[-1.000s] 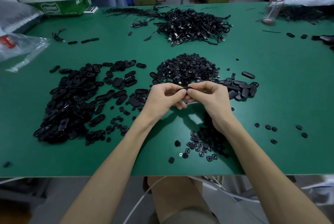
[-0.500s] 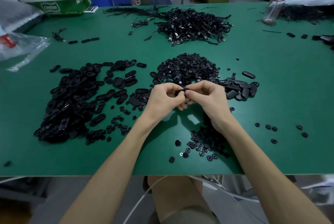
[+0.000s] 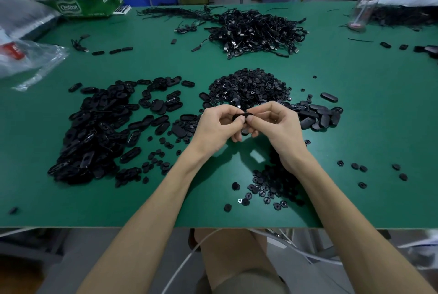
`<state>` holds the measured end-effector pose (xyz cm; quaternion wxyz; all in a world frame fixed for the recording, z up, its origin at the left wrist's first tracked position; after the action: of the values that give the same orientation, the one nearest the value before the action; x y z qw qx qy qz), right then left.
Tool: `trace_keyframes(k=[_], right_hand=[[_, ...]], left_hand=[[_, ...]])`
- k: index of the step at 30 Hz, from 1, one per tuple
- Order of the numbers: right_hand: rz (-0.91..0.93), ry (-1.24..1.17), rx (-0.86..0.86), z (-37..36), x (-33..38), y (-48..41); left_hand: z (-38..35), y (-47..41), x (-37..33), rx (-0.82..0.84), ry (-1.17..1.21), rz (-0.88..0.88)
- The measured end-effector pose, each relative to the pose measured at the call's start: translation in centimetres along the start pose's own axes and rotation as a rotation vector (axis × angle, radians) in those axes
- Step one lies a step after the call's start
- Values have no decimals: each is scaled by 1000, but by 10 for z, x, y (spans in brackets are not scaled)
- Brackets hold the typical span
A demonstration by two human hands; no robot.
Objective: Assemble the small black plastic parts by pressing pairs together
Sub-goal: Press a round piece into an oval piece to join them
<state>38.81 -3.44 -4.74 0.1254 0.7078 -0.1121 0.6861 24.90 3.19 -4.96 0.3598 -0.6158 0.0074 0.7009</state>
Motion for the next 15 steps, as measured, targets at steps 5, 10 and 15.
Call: trace_keyframes(k=[5, 10, 15], right_hand=[[19, 37, 21, -2, 2, 2], [14, 78, 0, -3, 4, 3], [-16, 35, -166, 13, 2, 1]], left_hand=[[-1, -1, -1, -5, 56, -1], [0, -1, 0, -8, 93, 6], [11, -3, -1, -116, 42, 19]])
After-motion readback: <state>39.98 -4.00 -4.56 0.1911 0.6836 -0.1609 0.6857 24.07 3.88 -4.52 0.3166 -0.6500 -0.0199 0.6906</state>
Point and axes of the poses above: each hand's wrist, its own y-axis away from the middle knuckle, its own z-axis out of the back of the hand, x = y × z, the point moved 9 cm from there along -y, towards the middle knuckle, and after that the axes turned 13 degrees about -z, right-handed, at the moved point
